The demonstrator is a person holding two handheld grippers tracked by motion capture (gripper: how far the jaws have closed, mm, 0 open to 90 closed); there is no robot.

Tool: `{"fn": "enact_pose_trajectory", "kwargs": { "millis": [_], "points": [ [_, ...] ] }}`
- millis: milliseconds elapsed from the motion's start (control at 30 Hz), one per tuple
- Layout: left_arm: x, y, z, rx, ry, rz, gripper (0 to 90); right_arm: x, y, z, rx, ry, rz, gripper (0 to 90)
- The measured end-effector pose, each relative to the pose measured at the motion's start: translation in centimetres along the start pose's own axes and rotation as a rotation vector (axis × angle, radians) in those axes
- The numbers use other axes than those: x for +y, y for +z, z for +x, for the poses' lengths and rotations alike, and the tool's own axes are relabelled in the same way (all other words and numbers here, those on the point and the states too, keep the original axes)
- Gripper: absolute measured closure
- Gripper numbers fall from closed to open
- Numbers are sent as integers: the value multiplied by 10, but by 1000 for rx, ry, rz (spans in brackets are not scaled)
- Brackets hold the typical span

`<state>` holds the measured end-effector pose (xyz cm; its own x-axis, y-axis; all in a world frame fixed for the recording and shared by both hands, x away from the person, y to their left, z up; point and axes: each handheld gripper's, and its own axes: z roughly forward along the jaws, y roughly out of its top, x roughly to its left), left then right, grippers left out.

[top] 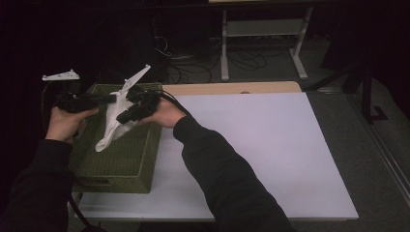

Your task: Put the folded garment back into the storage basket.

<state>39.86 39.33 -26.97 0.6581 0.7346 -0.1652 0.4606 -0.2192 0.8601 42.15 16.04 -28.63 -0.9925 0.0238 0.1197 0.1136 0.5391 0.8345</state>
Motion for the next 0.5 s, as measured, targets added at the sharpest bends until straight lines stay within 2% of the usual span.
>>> {"fn": "enact_pose_trajectory", "kwargs": {
  "millis": [333,500],
  "points": [
    [-21,0,10,10,-36,31,790,-7,20,4,25,-5,25,852],
    [-29,2,13,9,-48,41,789,-13,25,5,36,3,45,852]
  ]
}}
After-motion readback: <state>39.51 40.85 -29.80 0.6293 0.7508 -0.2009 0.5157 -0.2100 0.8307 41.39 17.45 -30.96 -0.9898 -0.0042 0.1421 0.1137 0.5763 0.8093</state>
